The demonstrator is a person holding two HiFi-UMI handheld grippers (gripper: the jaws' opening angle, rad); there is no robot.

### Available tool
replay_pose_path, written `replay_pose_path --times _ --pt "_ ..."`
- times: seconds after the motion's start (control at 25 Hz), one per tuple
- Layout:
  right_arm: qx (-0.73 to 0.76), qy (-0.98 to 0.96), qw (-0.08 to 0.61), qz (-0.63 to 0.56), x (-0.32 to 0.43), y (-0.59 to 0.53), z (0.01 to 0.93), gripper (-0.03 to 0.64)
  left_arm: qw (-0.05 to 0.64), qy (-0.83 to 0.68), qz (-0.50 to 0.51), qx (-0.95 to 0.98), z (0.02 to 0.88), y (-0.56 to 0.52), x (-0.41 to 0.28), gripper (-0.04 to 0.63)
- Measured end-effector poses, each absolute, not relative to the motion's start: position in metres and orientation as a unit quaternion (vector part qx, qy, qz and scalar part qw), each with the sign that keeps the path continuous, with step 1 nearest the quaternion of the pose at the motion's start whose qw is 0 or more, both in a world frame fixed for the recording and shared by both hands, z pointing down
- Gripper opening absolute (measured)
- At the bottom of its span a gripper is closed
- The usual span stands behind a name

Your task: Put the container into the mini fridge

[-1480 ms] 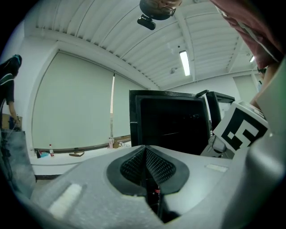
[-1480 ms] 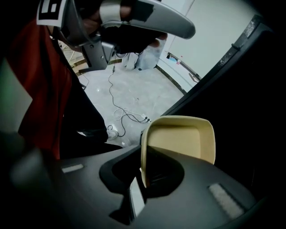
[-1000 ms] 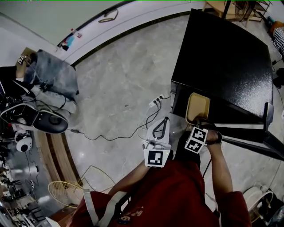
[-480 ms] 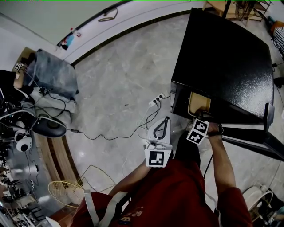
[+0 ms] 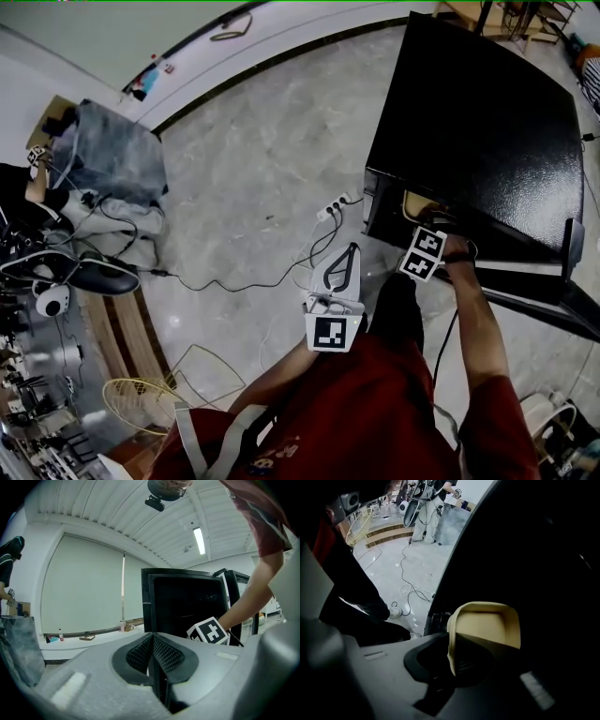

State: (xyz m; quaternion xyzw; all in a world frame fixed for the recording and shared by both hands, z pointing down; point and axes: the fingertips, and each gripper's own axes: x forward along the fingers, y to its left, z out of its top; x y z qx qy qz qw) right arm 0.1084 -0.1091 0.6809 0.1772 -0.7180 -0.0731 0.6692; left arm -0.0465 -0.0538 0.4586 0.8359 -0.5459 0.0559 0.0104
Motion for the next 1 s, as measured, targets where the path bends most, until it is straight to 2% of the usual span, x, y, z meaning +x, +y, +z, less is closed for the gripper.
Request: replay_pose_path --times 0.28,0.84,1.0 --pt "0.225 -0.693 0.672 -0.133 0.116 -0.147 0.678 0.026 0.02 -0.548 0.042 0.835 0.454 -0.061 -0.047 0.003" --pt "0.238 -0.687 0.674 -0.13 0.124 -0.17 0.692 0.038 0.027 -0.561 0.056 0.825 0.466 -0.057 -0.062 0.004" --pt "0.248 -0.681 0.676 -0.131 0.128 -0.174 0.689 0.064 0.028 -0.563 0.052 0.824 0.464 -0.056 -0.062 0.003"
